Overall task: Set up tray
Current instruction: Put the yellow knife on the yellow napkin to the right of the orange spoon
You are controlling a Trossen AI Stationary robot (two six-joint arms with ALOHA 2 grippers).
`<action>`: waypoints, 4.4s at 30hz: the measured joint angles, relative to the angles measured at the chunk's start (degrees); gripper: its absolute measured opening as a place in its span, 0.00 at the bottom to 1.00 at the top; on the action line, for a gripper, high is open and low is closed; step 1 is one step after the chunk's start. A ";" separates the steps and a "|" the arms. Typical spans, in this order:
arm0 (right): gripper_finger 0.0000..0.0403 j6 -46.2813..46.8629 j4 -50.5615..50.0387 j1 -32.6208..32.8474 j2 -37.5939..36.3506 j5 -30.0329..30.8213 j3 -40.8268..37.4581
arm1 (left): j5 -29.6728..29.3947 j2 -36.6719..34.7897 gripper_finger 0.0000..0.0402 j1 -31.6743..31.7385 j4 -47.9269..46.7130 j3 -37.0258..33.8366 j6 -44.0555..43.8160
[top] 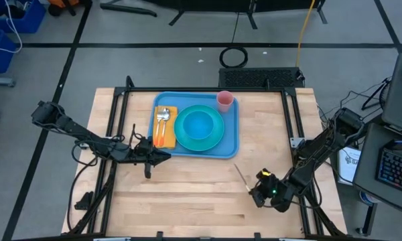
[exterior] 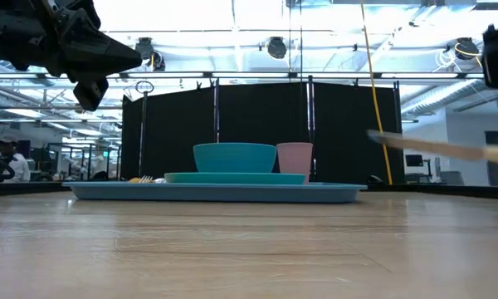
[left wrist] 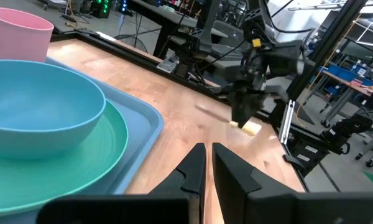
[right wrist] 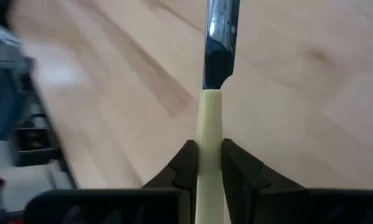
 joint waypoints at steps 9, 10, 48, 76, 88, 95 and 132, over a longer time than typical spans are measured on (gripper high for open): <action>0.09 -16.45 12.05 -3.80 -0.11 9.13 0.07 | -2.19 2.31 0.08 -1.70 2.52 0.02 4.15; 0.09 -18.52 13.63 -4.43 -0.11 9.66 0.07 | -3.68 2.71 0.08 -2.28 3.34 0.02 5.43; 0.09 -80.65 76.90 -31.92 -0.20 -18.44 0.17 | -38.69 37.29 0.01 -10.41 14.98 38.24 83.25; 0.09 -77.09 94.61 -39.98 0.04 -26.61 0.17 | -25.59 45.69 0.46 -4.65 26.12 45.49 110.60; 0.09 -77.00 94.95 -40.16 0.08 -26.94 0.17 | -28.69 54.38 0.46 -3.20 35.63 54.37 125.44; 0.09 -77.65 95.33 -40.18 0.08 -26.80 0.17 | -28.95 54.69 0.46 -3.80 39.93 54.34 128.22; 0.09 -76.22 96.58 -41.18 1.42 -26.52 0.17 | -20.11 54.64 0.43 -0.33 40.85 54.27 122.90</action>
